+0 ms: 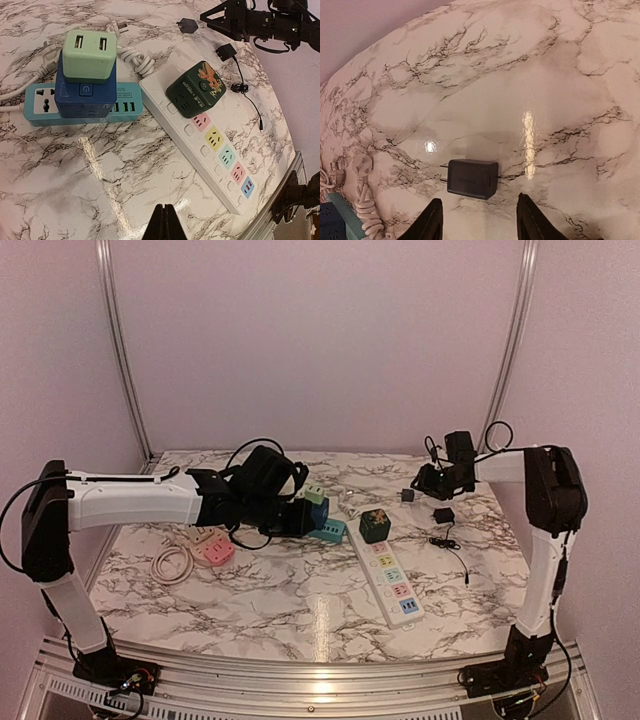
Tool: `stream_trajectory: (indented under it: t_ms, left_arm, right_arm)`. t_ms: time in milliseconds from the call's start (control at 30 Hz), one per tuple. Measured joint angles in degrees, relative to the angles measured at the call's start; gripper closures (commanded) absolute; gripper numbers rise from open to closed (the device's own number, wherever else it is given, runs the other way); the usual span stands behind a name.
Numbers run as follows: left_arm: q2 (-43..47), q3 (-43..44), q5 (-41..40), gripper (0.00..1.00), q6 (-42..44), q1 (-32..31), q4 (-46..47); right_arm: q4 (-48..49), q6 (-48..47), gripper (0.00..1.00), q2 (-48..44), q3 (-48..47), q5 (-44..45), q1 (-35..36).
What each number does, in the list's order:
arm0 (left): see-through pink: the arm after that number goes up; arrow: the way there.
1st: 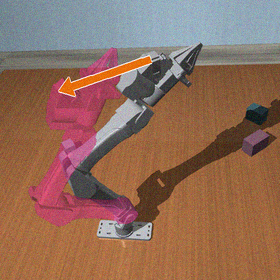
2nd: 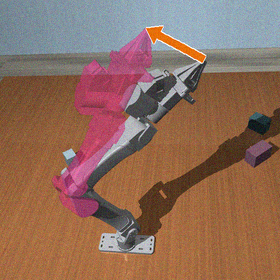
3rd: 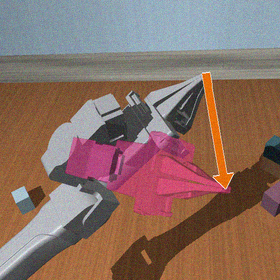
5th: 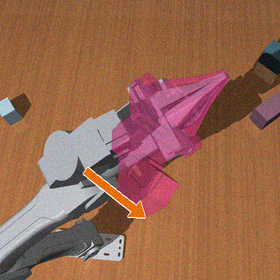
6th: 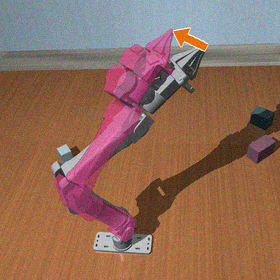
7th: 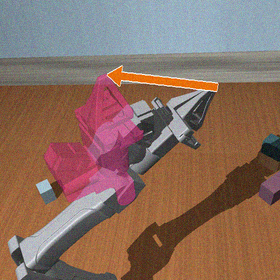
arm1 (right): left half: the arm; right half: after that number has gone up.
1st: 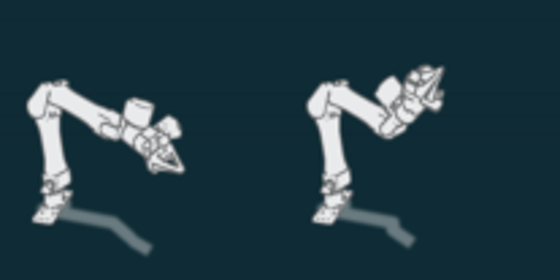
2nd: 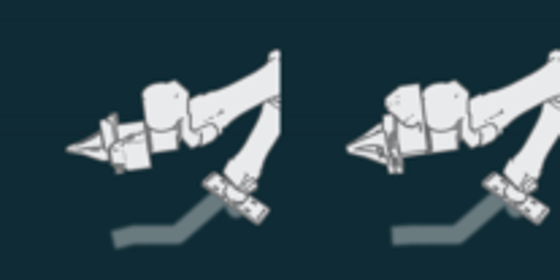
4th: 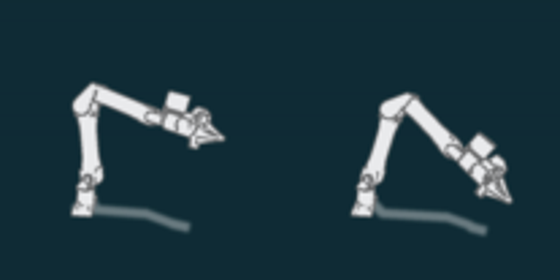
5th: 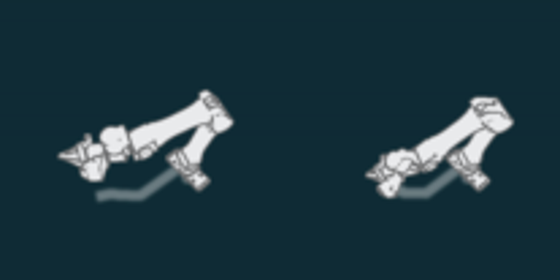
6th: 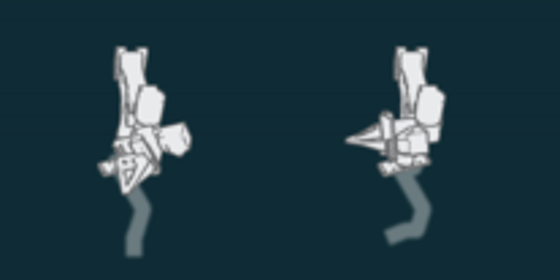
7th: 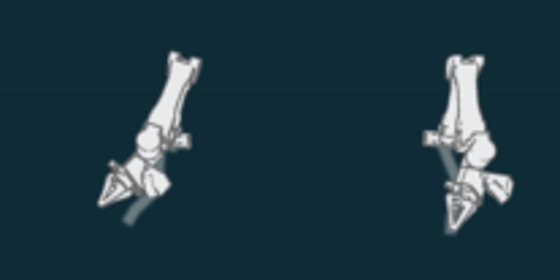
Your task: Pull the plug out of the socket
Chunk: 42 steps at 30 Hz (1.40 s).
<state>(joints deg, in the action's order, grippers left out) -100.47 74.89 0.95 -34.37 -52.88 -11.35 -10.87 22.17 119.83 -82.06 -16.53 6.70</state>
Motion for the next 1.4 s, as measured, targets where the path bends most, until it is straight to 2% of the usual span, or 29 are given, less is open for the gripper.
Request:
stream_trajectory:
  t_ms: [333,567,933,1167,1400]
  left_arm:
    - [-0.96,0.0,0.0,1.0,-0.79,0.0,1.01]
    - [-2.1,-0.02,0.07,1.0,-1.38,0.0,2.99]
    - [-3.78,-0.02,0.59,1.0,-1.44,0.0,4.46]
    - [-4.22,0.0,1.09,1.0,-1.42,0.0,4.74]
    - [-4.52,0.0,1.33,1.0,-1.42,0.0,4.98]
  right_arm:
    - [-3.04,-2.71,0.41,-11.82,3.74,7.78,7.69]
    - [-5.75,-3.58,0.18,-17.05,6.78,11.1,13.25]
    - [-8.9,-4.07,0.07,-22.86,11.85,14.82,21.62]
    - [-10.93,-4.92,0.09,-23.41,12.17,17.77,26.32]
    - [-12.72,-5.4,0.22,-23.1,12.17,19.61,27.96]
